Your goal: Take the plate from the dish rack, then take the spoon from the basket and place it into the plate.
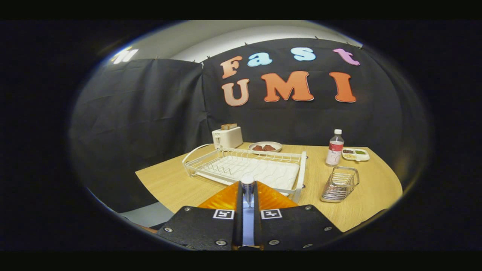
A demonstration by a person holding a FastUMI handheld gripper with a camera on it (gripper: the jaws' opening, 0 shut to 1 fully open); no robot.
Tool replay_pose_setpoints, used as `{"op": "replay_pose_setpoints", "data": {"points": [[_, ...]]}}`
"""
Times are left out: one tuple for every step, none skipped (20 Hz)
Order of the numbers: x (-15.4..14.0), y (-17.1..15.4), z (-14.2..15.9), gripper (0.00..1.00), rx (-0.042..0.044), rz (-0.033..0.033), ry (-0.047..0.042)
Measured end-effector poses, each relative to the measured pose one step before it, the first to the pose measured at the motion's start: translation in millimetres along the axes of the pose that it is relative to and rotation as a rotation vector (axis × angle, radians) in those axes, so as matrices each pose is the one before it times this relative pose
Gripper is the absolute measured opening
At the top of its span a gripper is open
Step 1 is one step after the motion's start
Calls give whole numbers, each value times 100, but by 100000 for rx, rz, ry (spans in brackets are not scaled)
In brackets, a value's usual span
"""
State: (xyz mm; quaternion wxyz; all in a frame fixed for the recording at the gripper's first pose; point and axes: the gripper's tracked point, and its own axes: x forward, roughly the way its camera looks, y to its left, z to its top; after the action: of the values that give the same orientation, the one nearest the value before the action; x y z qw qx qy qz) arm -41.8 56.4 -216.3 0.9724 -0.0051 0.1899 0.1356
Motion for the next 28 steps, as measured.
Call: {"op": "replay_pose_setpoints", "data": {"points": [[286,-142,-285,11,129,-170,247],[132,-23,-250,11,204,72,314],[143,-98,-275,11,584,262,121],[182,8,-196,11,837,702,-78],[136,86,-192,11,931,901,-264],[-41,96,-87,11,1103,1062,-284],[62,46,-80,11,797,820,-236],[31,-177,-85,11,453,298,-247],[-60,-139,-100,11,-294,272,-21],[-47,-96,56,11,234,244,-798],[-9,-177,-179,11,-362,331,-239],[-169,-163,-143,11,357,471,-412],[-223,-322,-121,12,639,76,-328],[-204,-463,-189,13,573,-293,73],[-162,-530,-297,13,1473,-157,514],[-319,-359,-629,14,1635,-589,1539],[-385,-752,-972,15,1553,-1732,2277],[-197,-503,-504,16,1838,-1111,649],[-75,-199,-437,17,2016,-74,300],[-58,-97,-382,17,1915,107,288],[-170,-300,-102,18,1228,-532,-257],[-178,-336,90,20,586,-899,-542],[-150,-298,348,22,587,-729,-1242],[18,-71,433,24,792,-333,-1480],[-155,65,572,25,980,202,-1474],[-130,82,507,29,898,-121,-1640],[-102,-135,645,32,401,-1023,-1584],[-79,-241,728,36,-570,-1789,-1817]]}}
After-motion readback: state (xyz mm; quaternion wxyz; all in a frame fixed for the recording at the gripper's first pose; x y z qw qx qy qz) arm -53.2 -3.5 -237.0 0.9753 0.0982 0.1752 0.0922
